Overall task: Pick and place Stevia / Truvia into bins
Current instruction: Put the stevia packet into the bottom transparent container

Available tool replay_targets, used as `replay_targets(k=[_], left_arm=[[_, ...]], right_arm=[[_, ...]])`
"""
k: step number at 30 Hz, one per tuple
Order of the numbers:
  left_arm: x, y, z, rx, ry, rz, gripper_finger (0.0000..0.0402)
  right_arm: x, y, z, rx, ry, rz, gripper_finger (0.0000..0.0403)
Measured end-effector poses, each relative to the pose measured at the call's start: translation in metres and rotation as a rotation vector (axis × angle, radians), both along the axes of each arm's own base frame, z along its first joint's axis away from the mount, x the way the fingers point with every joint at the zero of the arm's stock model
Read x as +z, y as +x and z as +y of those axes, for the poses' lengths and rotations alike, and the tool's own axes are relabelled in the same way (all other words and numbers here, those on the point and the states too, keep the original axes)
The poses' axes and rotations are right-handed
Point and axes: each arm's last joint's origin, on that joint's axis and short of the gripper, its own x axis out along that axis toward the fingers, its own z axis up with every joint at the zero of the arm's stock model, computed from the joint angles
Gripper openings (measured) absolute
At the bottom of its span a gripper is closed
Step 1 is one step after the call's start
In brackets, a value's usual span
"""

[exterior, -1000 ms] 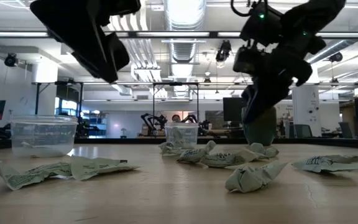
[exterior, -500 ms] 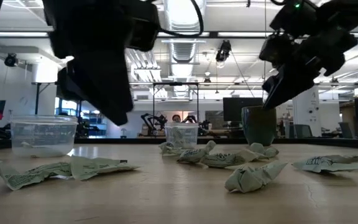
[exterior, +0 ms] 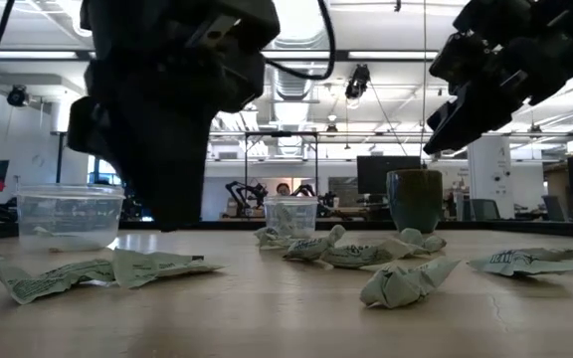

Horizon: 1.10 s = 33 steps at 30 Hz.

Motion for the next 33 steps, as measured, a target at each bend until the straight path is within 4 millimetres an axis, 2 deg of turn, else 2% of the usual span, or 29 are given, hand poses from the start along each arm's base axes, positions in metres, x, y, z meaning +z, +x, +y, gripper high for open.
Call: replay_targets(k=[6,15,18,28,33], left_arm=[[-0.006,0.001,-0.002,0.012,-0.048,0.026,0.0119],[-0.007,0.001,-0.001,0.031,-0.055,0.030,0.0184],[-0.010,0.001,-0.001,0.031,-0.054,0.038,0.0194],[-0.024,0.006,-0.004,0.047,-0.084,0.070,0.0194],[-0.025,0.005,-0.003,0.052,-0.075,0.083,0.0154]], right_arm=[[-0.001,0.000,0.000,0.003,-0.004,0.002,0.0059],[0.000,0.001,0.000,0.005,-0.007,-0.014,0.0058],[0.000,0.001,0.000,0.005,-0.008,-0.023,0.0059],[0.000,0.002,0.000,0.005,-0.008,-0.033,0.0059],[0.000,0.001,0.000,0.005,-0.009,-0.032,0.0058]])
